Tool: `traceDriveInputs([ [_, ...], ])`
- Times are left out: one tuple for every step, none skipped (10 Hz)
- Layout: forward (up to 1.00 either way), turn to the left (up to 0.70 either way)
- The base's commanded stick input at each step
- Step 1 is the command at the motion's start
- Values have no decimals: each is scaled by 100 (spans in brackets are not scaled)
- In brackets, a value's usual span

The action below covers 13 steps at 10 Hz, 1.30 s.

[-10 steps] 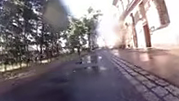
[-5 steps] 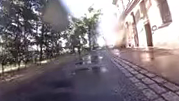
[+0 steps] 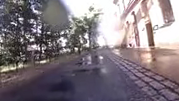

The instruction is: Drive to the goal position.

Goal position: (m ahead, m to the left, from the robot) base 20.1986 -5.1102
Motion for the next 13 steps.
traceDriveInputs([
  [50,0],
  [50,0],
  [50,0],
  [50,0],
  [50,0],
  [50,0],
  [50,0],
  [50,0],
  [50,0],
  [50,0],
  [50,0],
  [50,-22],
  [50,-50],
])
